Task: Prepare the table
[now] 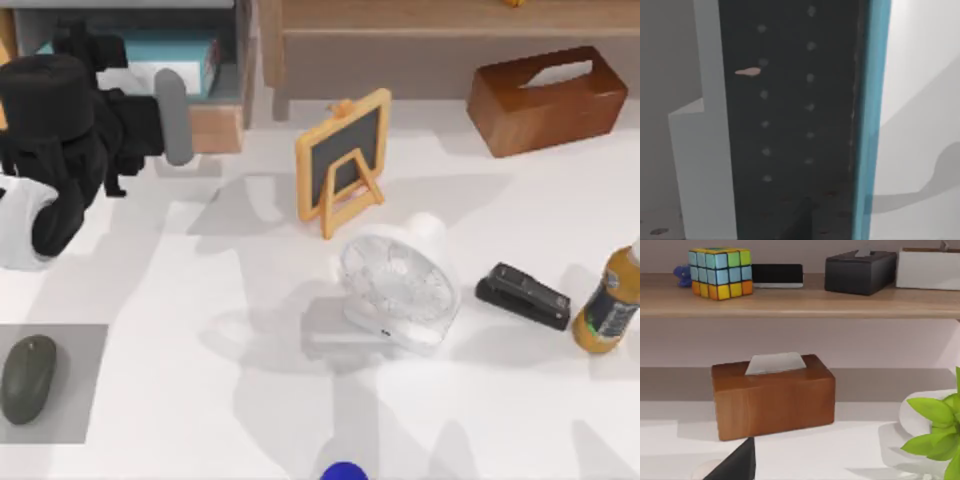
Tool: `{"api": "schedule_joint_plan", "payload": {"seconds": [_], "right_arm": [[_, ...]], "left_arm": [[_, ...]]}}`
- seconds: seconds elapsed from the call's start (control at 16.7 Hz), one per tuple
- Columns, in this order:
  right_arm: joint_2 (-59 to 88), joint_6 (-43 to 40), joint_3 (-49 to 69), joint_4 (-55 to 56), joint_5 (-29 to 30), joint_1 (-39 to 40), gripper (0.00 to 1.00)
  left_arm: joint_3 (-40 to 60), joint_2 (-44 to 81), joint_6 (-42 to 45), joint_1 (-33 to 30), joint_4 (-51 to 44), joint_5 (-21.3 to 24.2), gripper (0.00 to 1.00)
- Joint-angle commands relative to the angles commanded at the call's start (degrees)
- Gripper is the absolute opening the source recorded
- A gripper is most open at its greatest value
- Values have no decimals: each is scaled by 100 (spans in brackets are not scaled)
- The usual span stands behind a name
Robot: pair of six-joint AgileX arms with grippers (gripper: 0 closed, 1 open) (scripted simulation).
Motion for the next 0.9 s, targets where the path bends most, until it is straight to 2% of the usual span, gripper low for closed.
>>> {"api": "schedule_joint_plan", "payload": {"seconds": [0.06, 0.12, 0.66, 0.9], "right_arm": [[0, 0, 0, 0, 0, 0, 100], [0, 0, 0, 0, 0, 0, 100], [0, 0, 0, 0, 0, 0, 100], [0, 0, 0, 0, 0, 0, 100]], "left_arm": [[0, 0, 0, 0, 0, 0, 98], [0, 0, 0, 0, 0, 0, 100], [-19, -20, -2, -12, 5, -3, 100], [-425, -396, -39, -66, 117, -67, 100]]}}
